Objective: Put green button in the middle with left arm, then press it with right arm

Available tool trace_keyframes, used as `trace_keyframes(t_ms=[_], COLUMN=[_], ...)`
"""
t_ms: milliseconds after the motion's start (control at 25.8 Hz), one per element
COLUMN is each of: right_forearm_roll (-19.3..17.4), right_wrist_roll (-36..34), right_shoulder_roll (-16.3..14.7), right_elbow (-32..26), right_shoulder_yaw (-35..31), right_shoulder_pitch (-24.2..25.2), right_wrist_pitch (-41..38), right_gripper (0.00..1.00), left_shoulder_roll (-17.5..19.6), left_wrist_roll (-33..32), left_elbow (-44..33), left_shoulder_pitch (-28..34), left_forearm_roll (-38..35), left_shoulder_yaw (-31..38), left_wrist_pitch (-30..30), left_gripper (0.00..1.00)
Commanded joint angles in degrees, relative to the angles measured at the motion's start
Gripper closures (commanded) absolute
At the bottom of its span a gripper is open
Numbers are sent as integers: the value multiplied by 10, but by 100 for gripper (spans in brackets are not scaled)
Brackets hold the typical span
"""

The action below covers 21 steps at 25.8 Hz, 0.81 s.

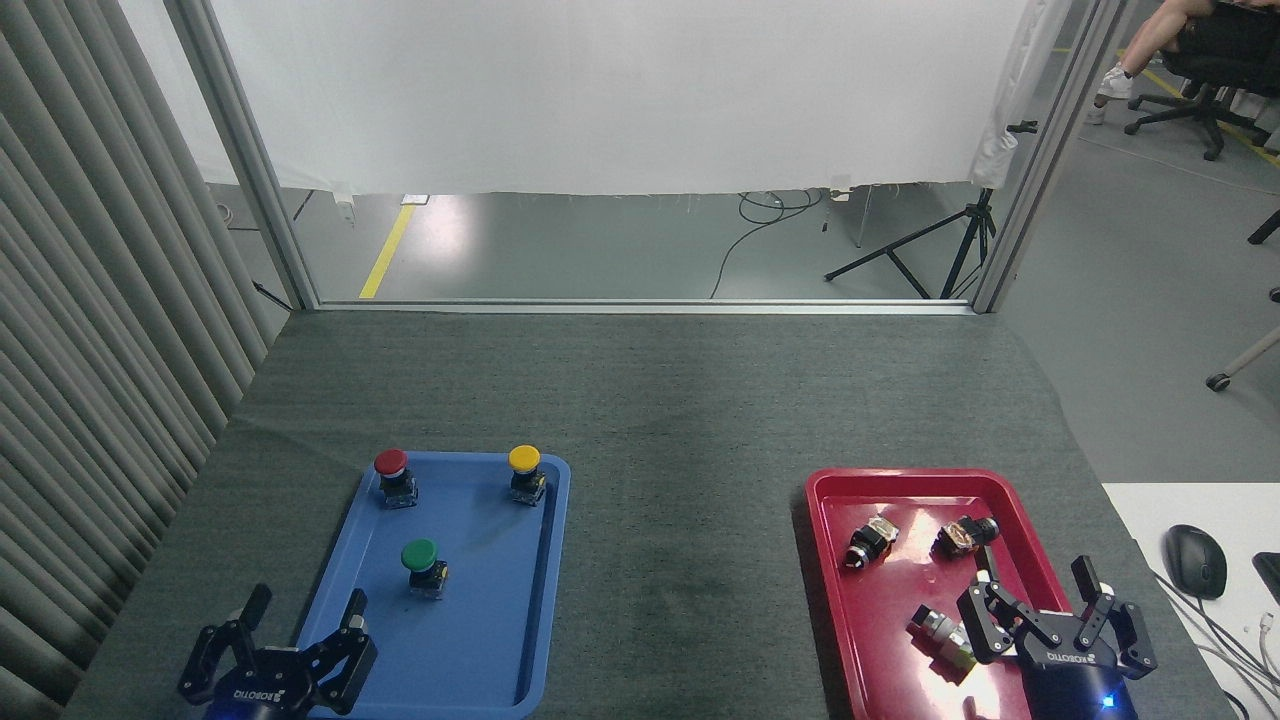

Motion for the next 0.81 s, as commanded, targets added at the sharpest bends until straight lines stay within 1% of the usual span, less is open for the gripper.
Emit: trace_keyframes(t_ms=[0, 155, 232, 348, 503, 774], right_forearm_roll=[-1, -1, -1, -1, 0, 1], right_wrist_roll=[0, 1, 1, 2, 1, 1], right_shoulder_roll=[2, 5, 6, 6, 6, 7], right_elbow=[0, 0, 0, 0, 0, 2], right_shoulder_yaw=[-15, -19, -19, -20, -23, -21], right_shoulder_pitch=[0, 1, 1, 0, 1, 4], right_wrist_pitch=[-15, -22, -22, -23, -22, -22], right_gripper=[0, 0, 0, 0, 0, 0], left_shoulder_roll=[4, 5, 4, 2, -2, 5], left_wrist_roll=[-5, -4, -3, 1, 4, 5], left_elbow=[3, 36, 37, 42, 44, 44], left_shoulder_pitch=[-1, -1, 0, -4, -8, -9], left_forearm_roll=[1, -3, -3, -5, -4, -2], left_shoulder_yaw=[1, -1, -2, -7, -7, -6], left_wrist_pitch=[-2, -4, -7, -36, -50, -78], left_gripper=[1, 1, 1, 1, 1, 1])
